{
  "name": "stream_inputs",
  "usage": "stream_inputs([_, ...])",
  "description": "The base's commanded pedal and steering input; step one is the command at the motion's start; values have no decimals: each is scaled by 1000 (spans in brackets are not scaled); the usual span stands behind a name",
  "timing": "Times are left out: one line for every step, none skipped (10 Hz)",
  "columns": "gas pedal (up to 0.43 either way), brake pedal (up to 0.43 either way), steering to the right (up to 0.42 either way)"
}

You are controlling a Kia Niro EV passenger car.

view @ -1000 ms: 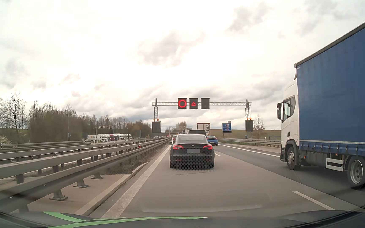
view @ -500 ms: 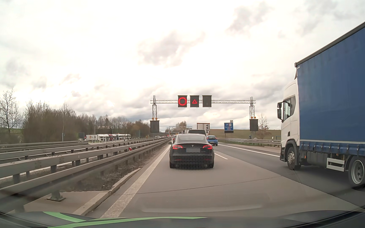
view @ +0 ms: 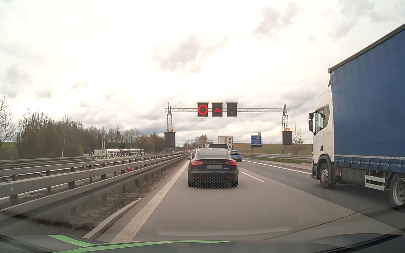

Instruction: Follow the waypoints while adhering to traffic rules and regulations

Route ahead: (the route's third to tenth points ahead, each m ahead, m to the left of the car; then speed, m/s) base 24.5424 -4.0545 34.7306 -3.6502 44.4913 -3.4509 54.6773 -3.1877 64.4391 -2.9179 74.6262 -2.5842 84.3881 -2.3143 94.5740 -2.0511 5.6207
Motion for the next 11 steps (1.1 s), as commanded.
stream_inputs([59, 0, -4])
stream_inputs([47, 0, -5])
stream_inputs([28, 0, -5])
stream_inputs([0, 0, -5])
stream_inputs([0, 0, -4])
stream_inputs([0, 0, -4])
stream_inputs([0, 0, -4])
stream_inputs([0, 0, -4])
stream_inputs([0, 0, -5])
stream_inputs([0, 0, -5])
stream_inputs([0, 0, -5])
